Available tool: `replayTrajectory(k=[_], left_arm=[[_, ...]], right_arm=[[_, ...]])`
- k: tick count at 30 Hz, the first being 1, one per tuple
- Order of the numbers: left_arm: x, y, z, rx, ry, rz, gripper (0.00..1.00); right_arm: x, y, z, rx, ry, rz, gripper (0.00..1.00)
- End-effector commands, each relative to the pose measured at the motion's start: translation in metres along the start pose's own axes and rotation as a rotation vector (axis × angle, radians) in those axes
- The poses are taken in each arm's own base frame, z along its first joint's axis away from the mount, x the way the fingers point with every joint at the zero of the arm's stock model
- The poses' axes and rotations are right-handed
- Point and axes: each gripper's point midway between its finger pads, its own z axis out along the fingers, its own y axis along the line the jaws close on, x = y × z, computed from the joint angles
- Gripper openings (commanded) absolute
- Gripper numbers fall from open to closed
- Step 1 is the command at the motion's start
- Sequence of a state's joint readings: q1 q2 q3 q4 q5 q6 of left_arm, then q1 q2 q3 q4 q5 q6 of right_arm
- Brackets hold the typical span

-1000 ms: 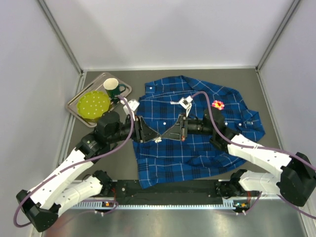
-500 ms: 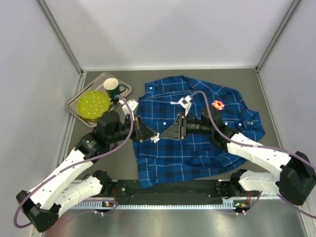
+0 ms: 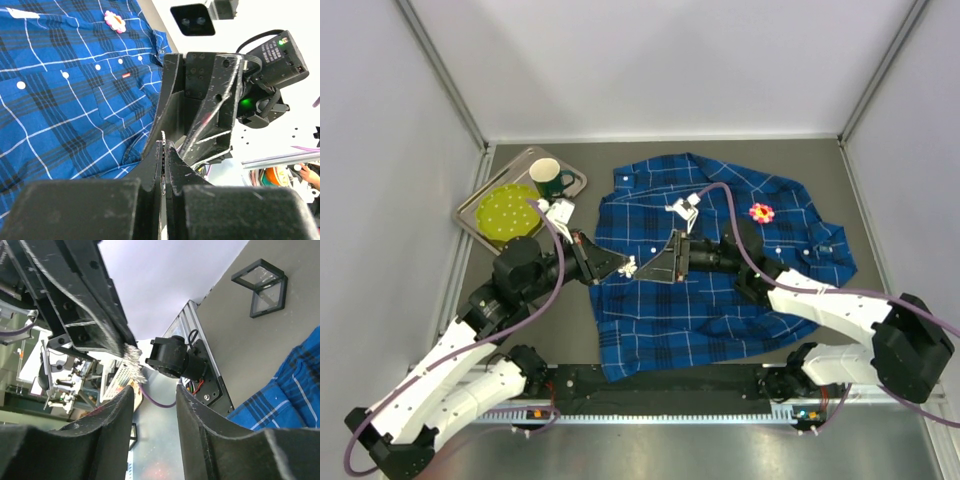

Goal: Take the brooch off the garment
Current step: Pass from the left arm to the right

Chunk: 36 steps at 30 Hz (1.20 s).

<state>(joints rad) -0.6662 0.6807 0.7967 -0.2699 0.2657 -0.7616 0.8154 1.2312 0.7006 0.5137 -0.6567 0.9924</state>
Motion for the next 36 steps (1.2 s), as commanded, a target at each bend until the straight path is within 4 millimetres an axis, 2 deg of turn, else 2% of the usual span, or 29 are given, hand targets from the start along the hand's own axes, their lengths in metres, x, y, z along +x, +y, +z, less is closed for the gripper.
replayTrajectory(k=[1,7,9,15,21,36], left_arm=[[-0.012,-0.008,0.003,0.041,-0.056,-0.014,0.00],[-0.009,-0.010,0.007,0.068,-0.052,-0.033,0.00],[-0.010,-0.011,0.006,0.071,-0.055,-0.030,0.00],[-0.012,-0.014,0.005,0.075,-0.057,-0.022,0.00],[-0.012,-0.015,0.004,0.083,-0.060,-0.028,0.00],[-0.010,-0.018,0.003,0.104,-0.057,-0.043,0.00]], right_arm=[[-0.012,0.029,-0.001,-0.108,-0.049,-0.054,0.37],[-0.014,0.029,0.000,-0.113,-0.059,-0.058,0.26],[-0.012,0.027,0.000,-0.105,-0.062,-0.056,0.25],[-0.013,0.026,-0.003,-0.105,-0.077,-0.054,0.16],[-0.023,0.027,-0.008,-0.112,-0.112,-0.054,0.15],[-0.031,0.028,-0.008,-0.115,-0.137,-0.064,0.16]])
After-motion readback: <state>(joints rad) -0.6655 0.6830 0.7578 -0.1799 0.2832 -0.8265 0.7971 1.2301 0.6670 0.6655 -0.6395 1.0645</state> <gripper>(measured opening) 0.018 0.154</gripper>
